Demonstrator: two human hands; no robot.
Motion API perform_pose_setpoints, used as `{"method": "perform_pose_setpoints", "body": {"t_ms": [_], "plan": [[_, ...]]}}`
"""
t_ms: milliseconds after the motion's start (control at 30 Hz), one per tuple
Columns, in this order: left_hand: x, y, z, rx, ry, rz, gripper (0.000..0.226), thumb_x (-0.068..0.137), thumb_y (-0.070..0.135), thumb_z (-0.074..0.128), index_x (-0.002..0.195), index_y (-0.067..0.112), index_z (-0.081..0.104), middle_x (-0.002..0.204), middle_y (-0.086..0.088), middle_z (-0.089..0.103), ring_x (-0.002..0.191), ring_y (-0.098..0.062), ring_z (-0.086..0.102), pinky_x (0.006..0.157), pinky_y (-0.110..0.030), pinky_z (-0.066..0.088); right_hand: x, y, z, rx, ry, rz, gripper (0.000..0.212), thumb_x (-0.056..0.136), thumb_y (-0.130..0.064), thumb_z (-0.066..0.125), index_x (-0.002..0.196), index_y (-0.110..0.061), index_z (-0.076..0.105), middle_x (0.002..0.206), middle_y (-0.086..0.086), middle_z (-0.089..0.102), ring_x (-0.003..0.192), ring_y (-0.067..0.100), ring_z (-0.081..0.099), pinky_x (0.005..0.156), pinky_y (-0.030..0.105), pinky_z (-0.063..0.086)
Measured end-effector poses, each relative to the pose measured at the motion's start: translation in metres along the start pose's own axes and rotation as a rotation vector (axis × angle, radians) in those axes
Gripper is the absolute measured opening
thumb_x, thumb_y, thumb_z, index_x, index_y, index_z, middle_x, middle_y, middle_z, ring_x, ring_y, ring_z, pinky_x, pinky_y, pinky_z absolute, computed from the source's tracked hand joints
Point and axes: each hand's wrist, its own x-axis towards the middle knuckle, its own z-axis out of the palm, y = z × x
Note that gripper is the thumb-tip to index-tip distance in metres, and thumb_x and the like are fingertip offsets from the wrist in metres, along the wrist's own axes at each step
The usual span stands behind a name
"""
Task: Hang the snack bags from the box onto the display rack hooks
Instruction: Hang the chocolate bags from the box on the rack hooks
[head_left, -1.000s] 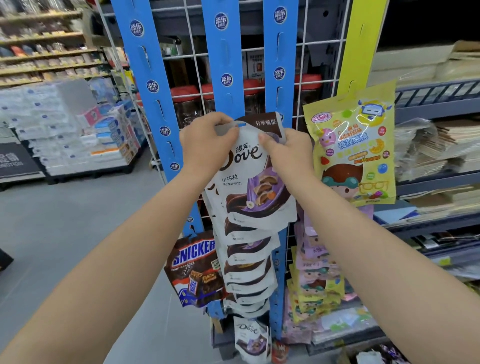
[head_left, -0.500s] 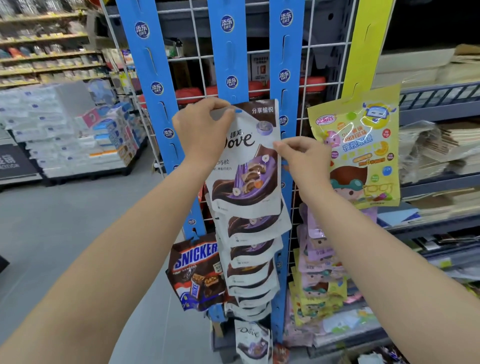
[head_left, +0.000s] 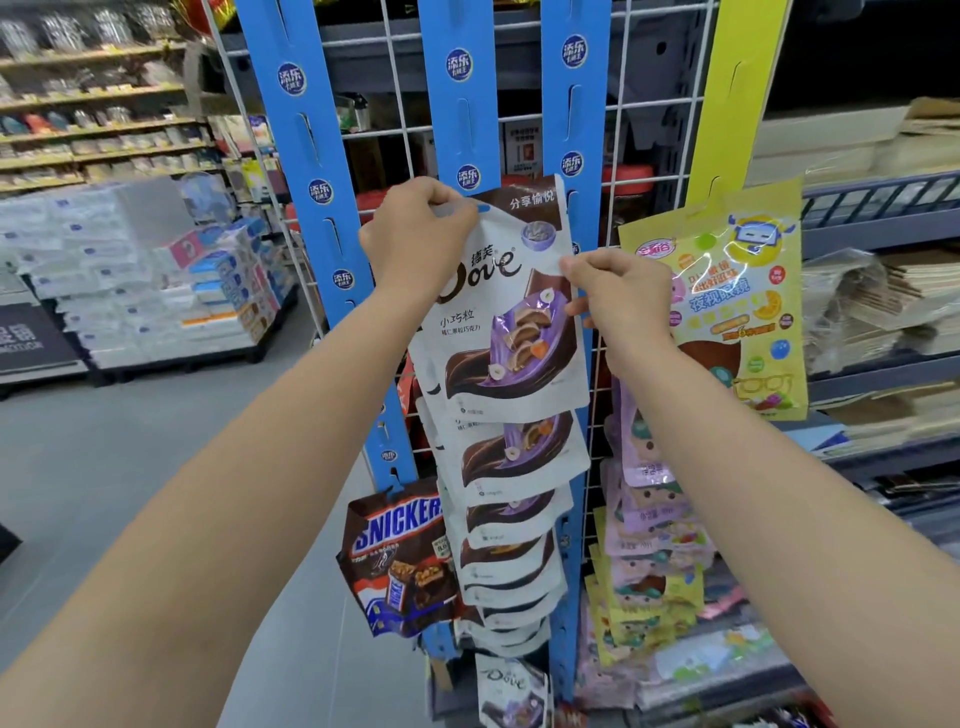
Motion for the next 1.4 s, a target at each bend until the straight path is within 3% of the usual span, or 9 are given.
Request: {"method": "perform_pose_setpoints", "body": {"t_ms": [233, 433, 600, 733, 967, 1067, 1200, 1267, 1400], "plan": [[0.001, 0.01, -0.004, 0.003, -0.056, -0.085, 0.016, 0.082, 0.028, 0.055, 0.067, 0.024, 0.054, 0.062, 0.012, 0.05, 0.073, -0.008, 0.047, 0.083, -0.032, 0.025, 0.0, -0.004, -0.001, 0.057, -0.006, 0.044, 0.021, 0.084, -0.016, 0.066, 0.066, -0.022, 0.061, 0.076, -0.003, 0.064, 0.036, 0.0, 0.052, 0.039, 0.011, 0.038], [0.0, 0.015, 0.002, 0.128, 0.002, -0.082, 0.028, 0.078, 0.034, 0.049, 0.055, 0.021, 0.041, 0.058, 0.008, 0.044, 0.088, -0.022, 0.054, 0.08, -0.036, 0.021, 0.003, -0.009, 0.001, -0.007, -0.016, 0.097, 0.017, 0.084, -0.018, 0.066, 0.068, -0.022, 0.061, 0.071, -0.005, 0.062, 0.044, 0.005, 0.052, 0.035, 0.008, 0.034], [-0.005, 0.013, 0.007, 0.227, 0.052, 0.0, 0.021, 0.084, 0.034, 0.046, 0.08, 0.015, 0.055, 0.081, 0.002, 0.059, 0.1, -0.023, 0.05, 0.088, -0.037, 0.024, 0.007, -0.012, 0.003, -0.058, -0.043, 0.128, 0.02, 0.083, -0.018, 0.067, 0.065, -0.019, 0.06, 0.065, -0.005, 0.059, 0.047, 0.007, 0.052, 0.035, 0.01, 0.035], [-0.017, -0.004, 0.011, 0.183, 0.134, 0.114, 0.02, 0.087, 0.031, 0.051, 0.102, 0.018, 0.053, 0.092, 0.007, 0.053, 0.094, -0.016, 0.045, 0.084, -0.029, 0.02, 0.008, -0.011, 0.005, -0.115, -0.054, 0.173, 0.024, 0.083, -0.017, 0.067, 0.061, -0.018, 0.057, 0.062, -0.004, 0.058, 0.046, 0.007, 0.053, 0.039, 0.013, 0.035], [-0.022, -0.03, 0.007, 0.23, 0.183, 0.267, 0.014, 0.086, 0.029, 0.058, 0.093, 0.021, 0.068, 0.104, -0.001, 0.056, 0.105, -0.021, 0.047, 0.089, -0.033, 0.027, 0.005, -0.002, 0.002, -0.155, -0.111, 0.256, 0.018, 0.084, -0.015, 0.065, 0.069, -0.014, 0.057, 0.062, -0.001, 0.058, 0.037, 0.006, 0.051, 0.034, 0.012, 0.032], [-0.028, -0.031, 0.007, 0.208, 0.225, 0.299, 0.015, 0.087, 0.031, 0.057, 0.09, 0.021, 0.068, 0.098, -0.001, 0.059, 0.099, -0.021, 0.05, 0.084, -0.03, 0.024, 0.002, 0.005, 0.0, -0.254, -0.244, 0.296, 0.007, 0.085, -0.015, 0.064, 0.081, -0.011, 0.061, 0.066, 0.001, 0.063, 0.039, 0.008, 0.053, 0.041, 0.019, 0.031], [-0.049, -0.031, 0.017, 0.117, 0.171, 0.379, 0.018, 0.089, 0.031, 0.052, 0.087, 0.018, 0.064, 0.085, 0.001, 0.064, 0.084, -0.021, 0.055, 0.074, -0.03, 0.028, -0.003, 0.021, -0.008, -0.319, -0.267, 0.31, 0.009, 0.078, -0.001, 0.059, 0.076, -0.008, 0.064, 0.078, 0.009, 0.068, 0.054, 0.021, 0.055, 0.04, 0.019, 0.029], [-0.065, -0.028, 0.025, 0.035, 0.093, 0.396, 0.018, 0.09, 0.029, 0.052, 0.086, 0.015, 0.064, 0.077, 0.0, 0.063, 0.074, -0.018, 0.054, 0.067, -0.033, 0.038, -0.007, 0.031, -0.016, -0.31, -0.244, 0.342, 0.011, 0.081, -0.001, 0.058, 0.081, -0.009, 0.064, 0.076, 0.003, 0.064, 0.046, 0.015, 0.056, 0.037, 0.016, 0.029], [-0.098, -0.022, 0.045, -0.037, -0.103, 0.351, 0.017, 0.092, 0.028, 0.053, 0.089, 0.014, 0.062, 0.065, 0.007, 0.053, 0.062, -0.013, 0.049, 0.054, -0.029, 0.036, -0.019, 0.051, -0.038, -0.259, -0.175, 0.38, 0.009, 0.085, -0.002, 0.058, 0.09, -0.006, 0.065, 0.074, 0.004, 0.061, 0.029, 0.004, 0.051, 0.033, 0.012, 0.029]]}}
